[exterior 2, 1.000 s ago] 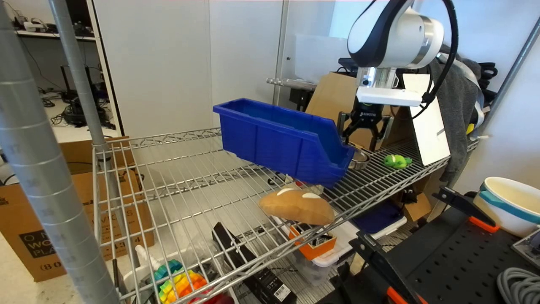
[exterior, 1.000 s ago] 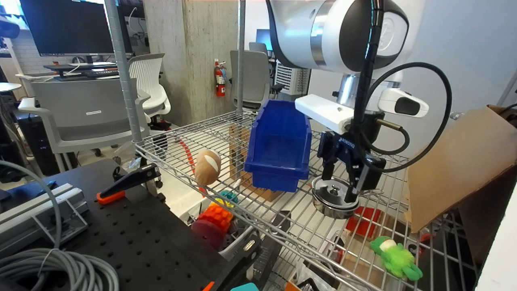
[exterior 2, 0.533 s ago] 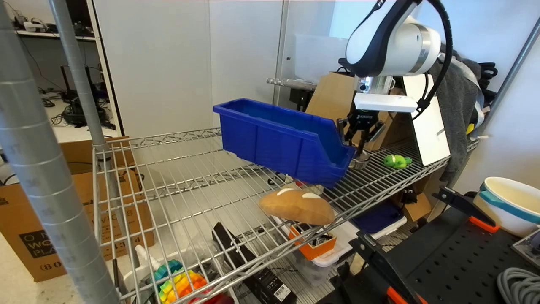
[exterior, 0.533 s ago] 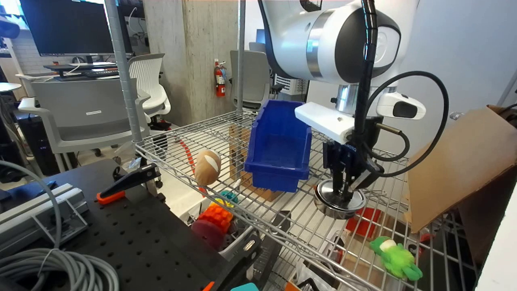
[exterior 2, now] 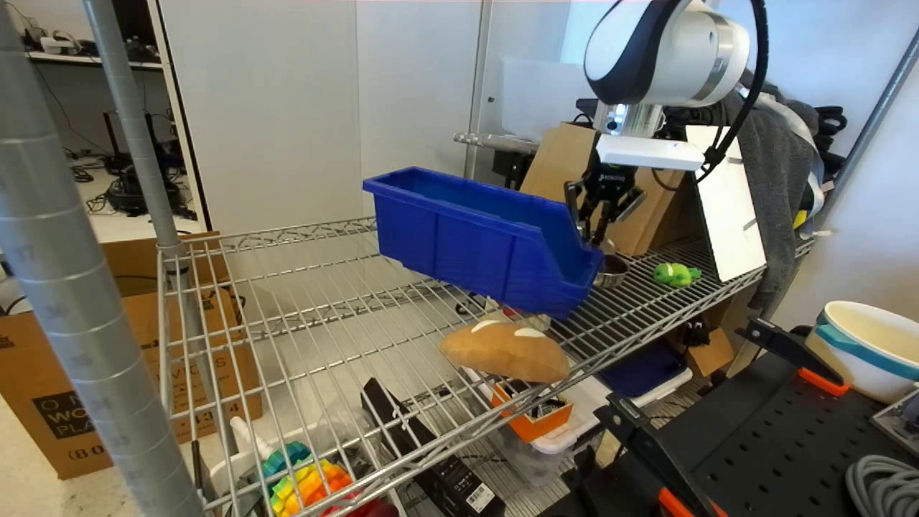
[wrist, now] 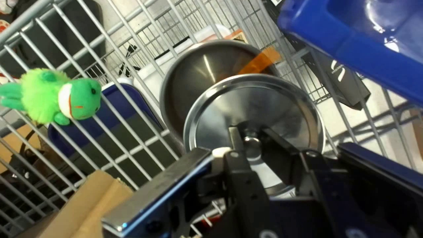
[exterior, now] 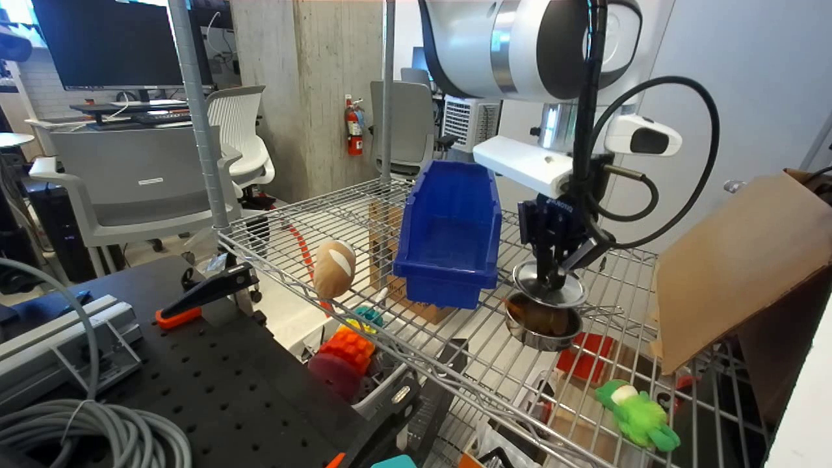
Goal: Remove the silver lid from the silver pot
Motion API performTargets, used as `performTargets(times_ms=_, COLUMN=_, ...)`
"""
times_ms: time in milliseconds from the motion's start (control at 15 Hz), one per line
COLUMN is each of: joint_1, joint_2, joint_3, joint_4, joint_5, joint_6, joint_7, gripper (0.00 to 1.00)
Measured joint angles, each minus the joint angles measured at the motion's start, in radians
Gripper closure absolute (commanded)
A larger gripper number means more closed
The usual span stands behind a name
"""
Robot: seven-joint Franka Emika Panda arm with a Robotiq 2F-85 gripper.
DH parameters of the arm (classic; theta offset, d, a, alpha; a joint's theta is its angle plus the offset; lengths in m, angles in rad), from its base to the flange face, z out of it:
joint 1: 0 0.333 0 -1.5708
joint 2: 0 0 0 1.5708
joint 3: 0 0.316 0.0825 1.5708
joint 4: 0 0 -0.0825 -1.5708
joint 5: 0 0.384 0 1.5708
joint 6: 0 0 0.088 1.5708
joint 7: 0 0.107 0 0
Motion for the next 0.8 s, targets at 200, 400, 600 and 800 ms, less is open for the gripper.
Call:
performTargets(times_ms=200, joint_1=-0.009, joint_2=-0.052, joint_3=0.015, joint_4=0.031, joint_5=0.008, joint_6=-0.013, joint_7=-0.015, gripper=0.94)
performTargets(times_ms=400, joint_1=-0.033, joint_2=-0.037, joint_3=0.047, joint_4=0.149, joint_5=0.044, joint_6=-0.071, joint_7=-0.016, gripper=0.94)
performTargets(times_ms=600, joint_1=-0.038, joint_2=0.05, joint_3=0.055, joint_4=0.309, joint_5=0.052, joint_6=-0.157, joint_7=-0.009, gripper=0.94)
performTargets(times_ms=800, joint_1=-0.038, joint_2=0.175, joint_3=0.06, joint_4=0.459, joint_5=0.053, joint_6=-0.234, joint_7=0.003, gripper=0.94)
